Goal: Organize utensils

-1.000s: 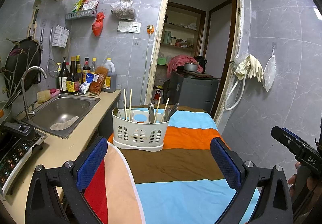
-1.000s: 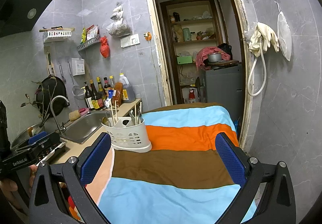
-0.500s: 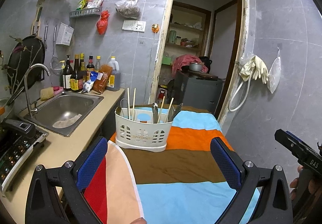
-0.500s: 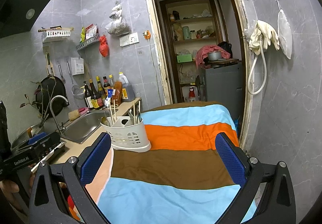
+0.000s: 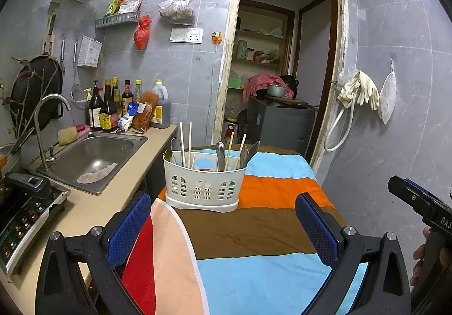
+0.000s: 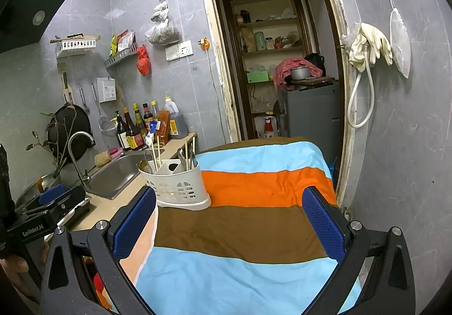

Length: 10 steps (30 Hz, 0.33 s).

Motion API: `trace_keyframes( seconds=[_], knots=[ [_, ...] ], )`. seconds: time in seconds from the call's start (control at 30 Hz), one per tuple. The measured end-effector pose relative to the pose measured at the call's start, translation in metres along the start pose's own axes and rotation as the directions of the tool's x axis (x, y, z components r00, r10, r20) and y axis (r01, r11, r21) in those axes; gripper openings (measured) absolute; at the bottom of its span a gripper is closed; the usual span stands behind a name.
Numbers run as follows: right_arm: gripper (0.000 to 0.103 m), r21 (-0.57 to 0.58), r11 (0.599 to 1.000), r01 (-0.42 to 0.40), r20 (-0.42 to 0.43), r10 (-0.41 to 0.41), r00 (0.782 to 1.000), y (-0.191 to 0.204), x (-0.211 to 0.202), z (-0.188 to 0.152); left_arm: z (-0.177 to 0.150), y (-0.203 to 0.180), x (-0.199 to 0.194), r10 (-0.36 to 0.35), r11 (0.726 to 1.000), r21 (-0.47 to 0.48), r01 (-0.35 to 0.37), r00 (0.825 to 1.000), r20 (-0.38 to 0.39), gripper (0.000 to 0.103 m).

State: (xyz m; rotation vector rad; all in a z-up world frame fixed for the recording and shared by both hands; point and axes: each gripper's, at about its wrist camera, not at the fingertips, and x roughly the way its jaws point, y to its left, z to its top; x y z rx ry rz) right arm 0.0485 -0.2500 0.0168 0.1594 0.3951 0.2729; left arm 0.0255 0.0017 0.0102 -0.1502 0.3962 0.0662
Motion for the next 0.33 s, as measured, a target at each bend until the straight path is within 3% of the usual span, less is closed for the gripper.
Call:
trace_keyframes(
  seconds=[0.33],
  knots=[
    [0.102,0.008,1.0,-0.002,-0.022,0.002,1.0,-0.001,0.015,0.009,0.002,0.008,0.011,0.006,1.0,-0.003,-0.006,1.0,-0.017,0.103]
  ],
)
